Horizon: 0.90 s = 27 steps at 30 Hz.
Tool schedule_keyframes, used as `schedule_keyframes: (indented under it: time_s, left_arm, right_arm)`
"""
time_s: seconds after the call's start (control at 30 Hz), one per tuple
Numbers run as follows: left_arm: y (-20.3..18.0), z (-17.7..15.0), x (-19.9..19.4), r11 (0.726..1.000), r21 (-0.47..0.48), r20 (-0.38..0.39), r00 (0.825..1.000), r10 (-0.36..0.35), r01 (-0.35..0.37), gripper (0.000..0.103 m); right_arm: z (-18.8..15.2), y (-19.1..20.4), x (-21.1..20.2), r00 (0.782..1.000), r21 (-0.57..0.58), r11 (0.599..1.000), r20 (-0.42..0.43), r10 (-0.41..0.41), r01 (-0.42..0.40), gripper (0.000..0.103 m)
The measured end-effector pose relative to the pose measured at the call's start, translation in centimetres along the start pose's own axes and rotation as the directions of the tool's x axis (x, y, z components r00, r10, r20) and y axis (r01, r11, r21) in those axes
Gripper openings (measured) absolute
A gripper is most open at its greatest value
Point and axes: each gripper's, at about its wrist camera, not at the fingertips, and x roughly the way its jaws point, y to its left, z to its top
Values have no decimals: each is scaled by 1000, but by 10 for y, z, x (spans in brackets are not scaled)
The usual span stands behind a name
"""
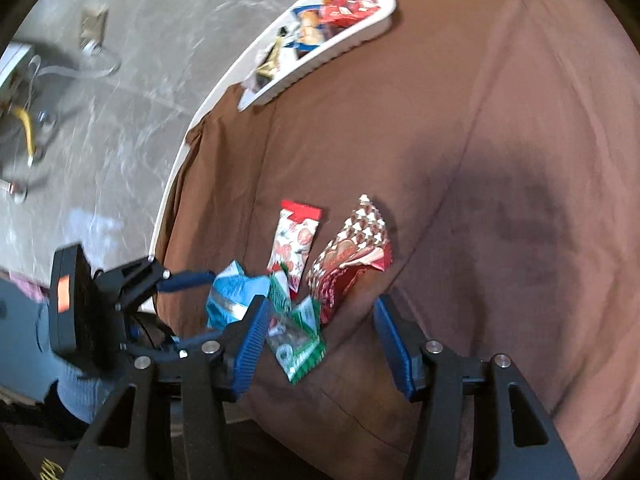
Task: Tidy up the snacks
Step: 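Grasp the light blue bag with the left tool while the right tool grasps the red-white candy packets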
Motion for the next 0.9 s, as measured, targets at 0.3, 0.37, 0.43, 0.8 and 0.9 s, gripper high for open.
schedule_keyframes:
  time_s: [0.3,0.37,0.43,0.8,0.9]
  left_arm:
    - [3,2,3,990,136,6,1000,-26,25,55]
    - [-1,2,2,986,166,13,1000,-13,10,55]
    - [-5,3,3,980,197,24,1000,-3,-1,56]
    - [-2,11,11,983,184,47,999,-25,16,63]
    - [5,11,14,990,134,49,997,-59,52,63]
  right_arm:
    - [6,-4,6,997,127,991,66,26,-34,59]
    - [9,-4,7,997,131,991,69,19,-28,57]
    - [11,-2,8,998,123,992,68,-4,-4,52]
    - [13,0,8,993,81,992,59,-103,98,20]
    - [12,9,5,987,36,990,73,-142,140,16]
